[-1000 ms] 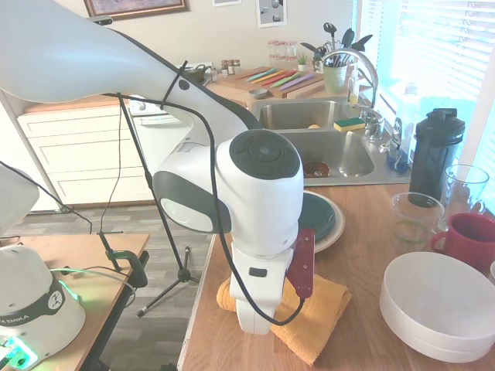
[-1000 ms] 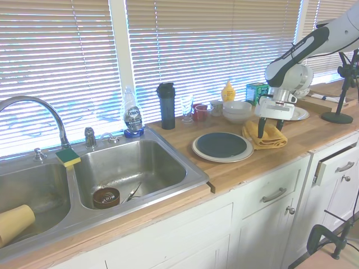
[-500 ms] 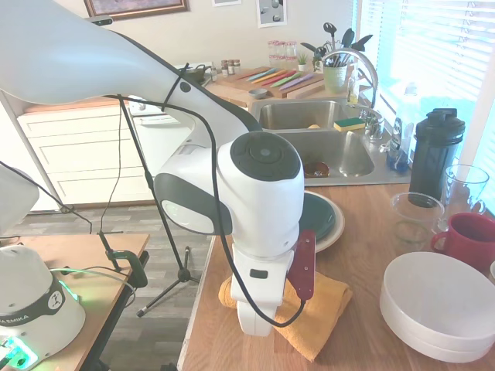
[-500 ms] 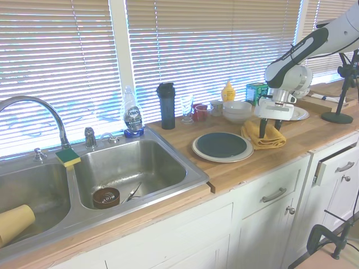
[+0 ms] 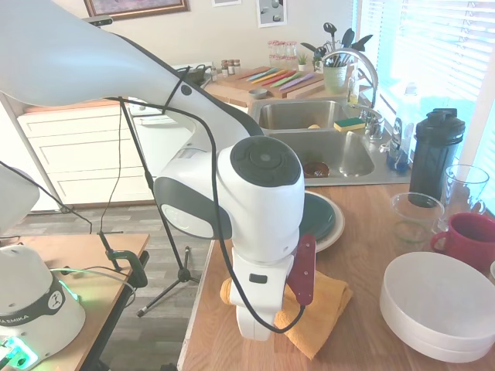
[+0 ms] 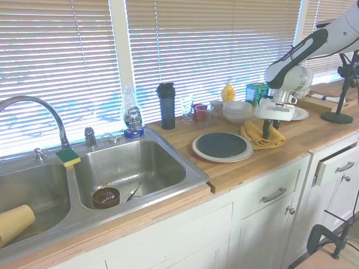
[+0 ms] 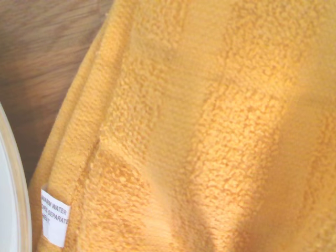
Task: Wipe the blue plate in clockwise motion
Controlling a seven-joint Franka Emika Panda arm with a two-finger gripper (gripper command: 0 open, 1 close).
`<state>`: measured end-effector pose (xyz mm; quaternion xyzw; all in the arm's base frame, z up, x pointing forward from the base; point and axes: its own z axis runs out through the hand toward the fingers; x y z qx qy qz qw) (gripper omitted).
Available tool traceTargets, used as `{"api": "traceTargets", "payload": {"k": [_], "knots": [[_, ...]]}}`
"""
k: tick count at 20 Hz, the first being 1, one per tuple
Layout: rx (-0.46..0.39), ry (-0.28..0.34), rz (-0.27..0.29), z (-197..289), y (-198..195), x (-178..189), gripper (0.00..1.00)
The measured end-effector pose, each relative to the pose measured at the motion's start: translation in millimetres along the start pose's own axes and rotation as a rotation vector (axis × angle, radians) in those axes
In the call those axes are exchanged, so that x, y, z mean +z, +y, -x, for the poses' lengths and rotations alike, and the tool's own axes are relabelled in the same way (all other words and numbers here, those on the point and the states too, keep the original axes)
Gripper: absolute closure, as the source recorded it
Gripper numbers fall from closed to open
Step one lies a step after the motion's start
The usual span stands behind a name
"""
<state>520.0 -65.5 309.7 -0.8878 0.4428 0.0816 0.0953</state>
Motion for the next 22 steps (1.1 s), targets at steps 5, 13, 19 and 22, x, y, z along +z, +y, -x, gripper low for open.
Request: {"api": "traceTargets", "payload": {"k": [5, 13, 19, 22], "knots": [[-0.011, 0.015, 0.005, -0.2, -0.4, -3.1, 1.0], [-0.042, 0.126, 0.029, 20.9, -4.5, -44.7, 1.0], [-0.089, 0.185, 0.046, 85.3, -24.7, -99.4, 1.0], [-0.11, 0.204, 0.039, 111.0, -37.2, -128.3, 1.0]]}}
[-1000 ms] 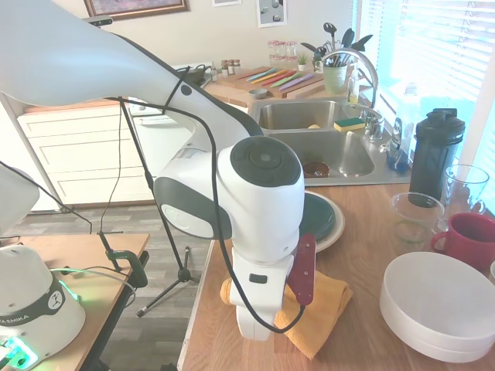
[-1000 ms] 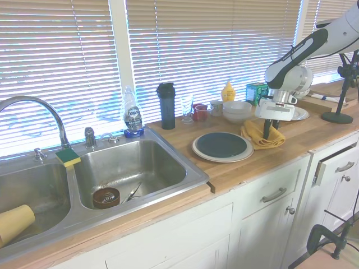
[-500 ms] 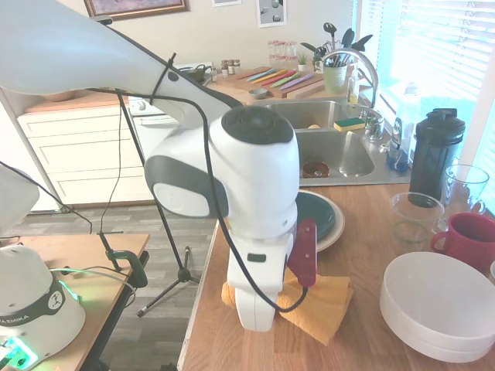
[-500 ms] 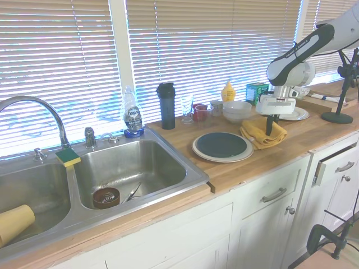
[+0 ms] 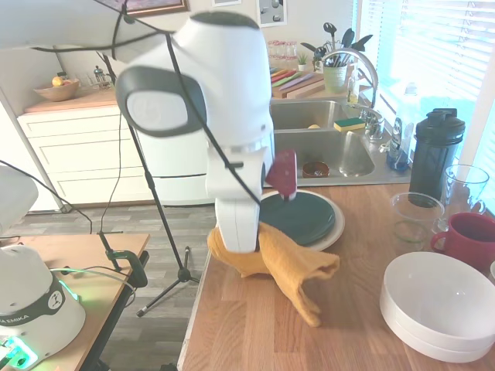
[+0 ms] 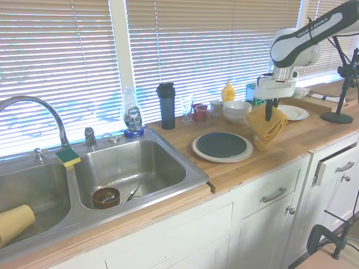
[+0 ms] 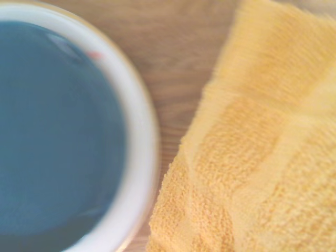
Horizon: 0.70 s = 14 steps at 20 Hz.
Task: Wipe the blue plate in clockwise motion
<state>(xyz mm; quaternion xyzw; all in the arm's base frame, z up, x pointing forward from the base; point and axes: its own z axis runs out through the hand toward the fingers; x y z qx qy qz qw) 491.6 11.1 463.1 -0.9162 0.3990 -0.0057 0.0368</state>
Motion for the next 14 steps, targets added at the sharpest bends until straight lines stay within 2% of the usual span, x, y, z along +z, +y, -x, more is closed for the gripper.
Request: {"api": "traceTargets", "payload": {"k": [4, 7, 10, 14], "knots": [[-0.034, 0.032, -0.005, 22.6, -25.8, -33.3, 1.0], [-0.064, 0.057, 0.016, 48.5, -48.7, -41.9, 1.0], [-0.094, 0.068, 0.06, 66.8, -65.0, -26.9, 1.0], [-0.135, 0.053, 0.135, 72.3, -79.7, 15.2, 1.0]]}}
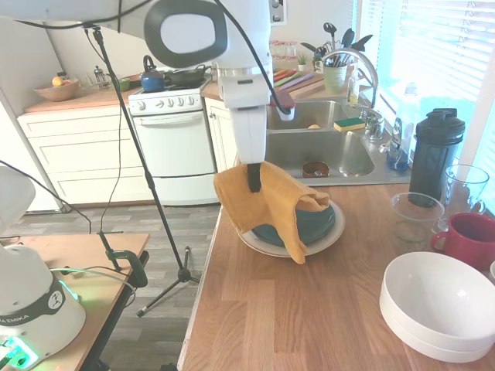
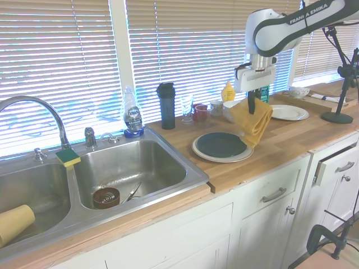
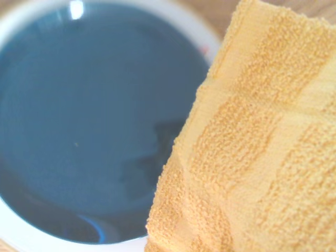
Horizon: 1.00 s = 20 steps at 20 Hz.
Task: Wipe the blue plate in clockwise motion
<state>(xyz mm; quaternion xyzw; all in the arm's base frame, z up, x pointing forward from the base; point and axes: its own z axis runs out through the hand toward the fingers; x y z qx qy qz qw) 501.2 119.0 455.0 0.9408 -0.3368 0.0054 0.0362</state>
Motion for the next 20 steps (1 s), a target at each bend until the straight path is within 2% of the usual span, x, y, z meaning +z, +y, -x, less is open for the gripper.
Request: {"api": "traceTargets", "payload": {"k": [6, 14, 20], "knots": [[-0.079, 0.03, 0.036, 17.1, -20.8, 31.7, 1.0], [-0.141, 0.084, 0.036, 63.7, -48.1, 23.3, 1.0], [-0.185, 0.063, 0.095, 70.0, -65.4, 65.5, 1.0]]}}
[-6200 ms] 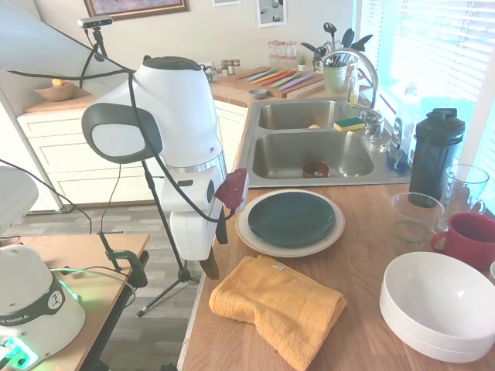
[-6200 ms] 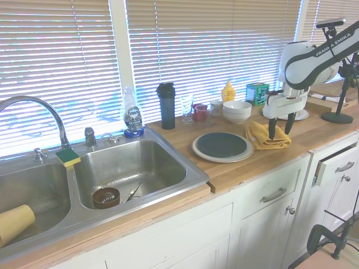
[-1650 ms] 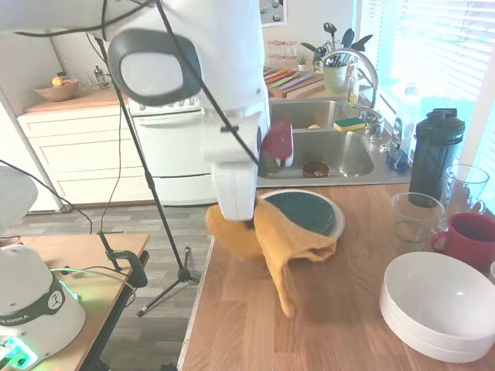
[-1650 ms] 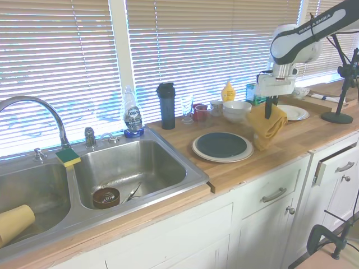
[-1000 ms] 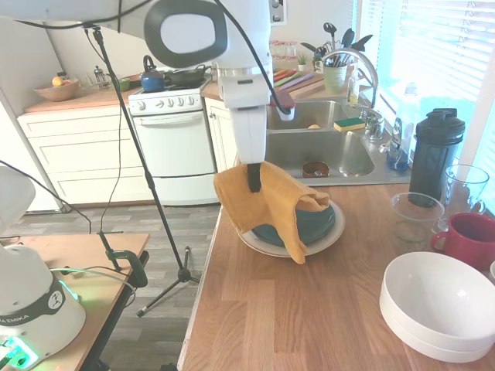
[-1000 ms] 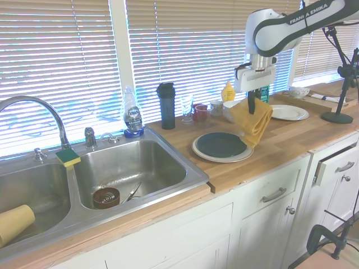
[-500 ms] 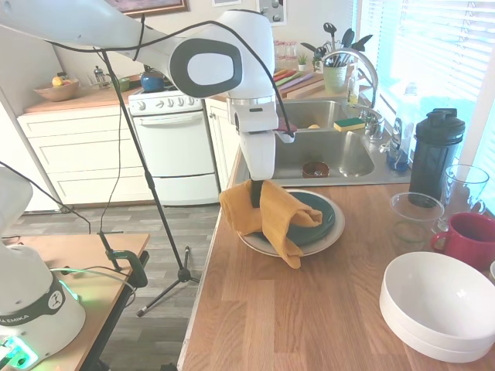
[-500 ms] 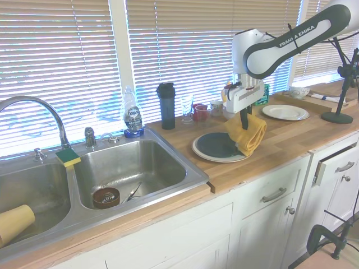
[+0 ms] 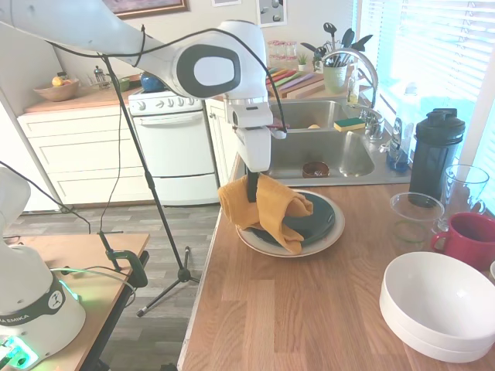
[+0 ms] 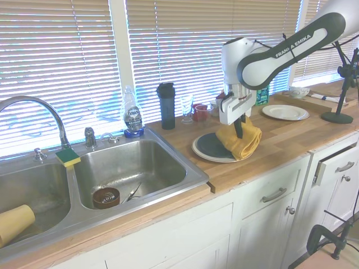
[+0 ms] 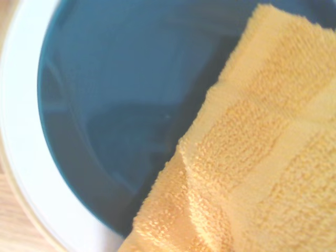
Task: Wipe the blue plate in clockwise motion
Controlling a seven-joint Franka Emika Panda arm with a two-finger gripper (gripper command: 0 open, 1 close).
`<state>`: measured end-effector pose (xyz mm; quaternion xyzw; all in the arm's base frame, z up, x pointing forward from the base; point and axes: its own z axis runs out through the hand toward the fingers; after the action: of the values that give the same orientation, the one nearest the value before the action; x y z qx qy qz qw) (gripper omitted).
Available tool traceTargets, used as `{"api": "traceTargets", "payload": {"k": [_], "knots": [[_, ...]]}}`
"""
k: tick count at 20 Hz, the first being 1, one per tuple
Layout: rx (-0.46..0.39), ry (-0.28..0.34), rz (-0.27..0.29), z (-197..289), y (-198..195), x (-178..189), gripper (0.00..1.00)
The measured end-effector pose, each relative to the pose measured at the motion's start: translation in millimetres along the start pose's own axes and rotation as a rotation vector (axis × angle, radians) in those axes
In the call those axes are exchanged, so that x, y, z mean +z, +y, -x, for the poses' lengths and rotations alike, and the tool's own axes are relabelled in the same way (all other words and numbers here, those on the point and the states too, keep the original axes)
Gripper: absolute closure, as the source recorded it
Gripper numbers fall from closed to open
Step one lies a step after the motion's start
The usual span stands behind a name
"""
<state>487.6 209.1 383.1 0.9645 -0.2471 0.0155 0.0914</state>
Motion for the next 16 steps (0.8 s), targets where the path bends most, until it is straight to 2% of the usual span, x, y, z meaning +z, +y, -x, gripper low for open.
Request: {"api": "traceTargets", "payload": {"k": [3, 10, 16], "knots": [[-0.02, -0.023, 0.01, -0.9, -17.3, 14.3, 1.0], [-0.077, -0.04, 0.014, 15.4, -68.2, 14.8, 1.0], [-0.062, -0.063, 0.006, -9.7, -99.3, 15.8, 1.0]]}}
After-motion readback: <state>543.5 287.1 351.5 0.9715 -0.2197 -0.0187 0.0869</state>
